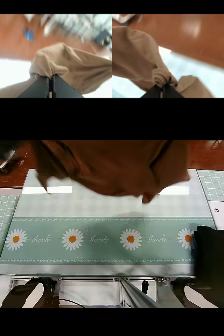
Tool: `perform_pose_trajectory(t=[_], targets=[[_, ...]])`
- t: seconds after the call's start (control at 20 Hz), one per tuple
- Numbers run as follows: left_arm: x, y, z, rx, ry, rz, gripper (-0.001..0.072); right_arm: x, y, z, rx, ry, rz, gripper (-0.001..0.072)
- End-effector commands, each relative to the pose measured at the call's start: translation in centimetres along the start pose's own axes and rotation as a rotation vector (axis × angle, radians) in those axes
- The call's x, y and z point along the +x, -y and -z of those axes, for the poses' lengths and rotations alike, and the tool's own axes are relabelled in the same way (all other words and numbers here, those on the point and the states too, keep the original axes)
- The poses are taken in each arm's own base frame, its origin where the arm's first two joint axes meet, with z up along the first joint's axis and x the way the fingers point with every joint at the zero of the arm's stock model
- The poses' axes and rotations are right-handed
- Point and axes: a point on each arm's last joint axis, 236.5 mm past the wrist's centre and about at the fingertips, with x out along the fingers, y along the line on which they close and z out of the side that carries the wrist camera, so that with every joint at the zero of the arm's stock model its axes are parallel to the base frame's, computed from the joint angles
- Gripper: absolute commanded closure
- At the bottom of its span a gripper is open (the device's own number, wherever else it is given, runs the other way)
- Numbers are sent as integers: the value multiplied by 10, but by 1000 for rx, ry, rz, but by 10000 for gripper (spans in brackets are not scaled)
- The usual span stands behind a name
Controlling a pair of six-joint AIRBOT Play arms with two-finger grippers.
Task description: Fold the shirts.
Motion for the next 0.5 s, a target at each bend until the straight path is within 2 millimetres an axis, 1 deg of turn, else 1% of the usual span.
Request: perform_pose_trajectory(t=[0.0,0.1,0.15,0.2,0.25,0.3,0.4,0.45], targets=[[-74,85,-68,202,234,30,685,-97,-27,-49,-151,193,130,690],[-110,123,-73,291,315,30,685,-143,-36,-49,-201,241,211,690],[-128,133,-71,359,346,-12,685,-162,-38,-45,-214,248,252,690],[-143,133,-67,411,363,-84,685,-180,-38,-37,-219,243,293,690],[-156,127,-62,430,366,-167,685,-194,-36,-29,-218,228,337,690],[-169,116,-55,438,353,-262,685,-206,-31,-18,-210,201,381,690],[-187,84,-34,436,281,-436,685,-217,-20,5,-167,142,444,690],[-191,67,-22,424,230,-496,685,-217,-15,17,-142,115,457,690]])
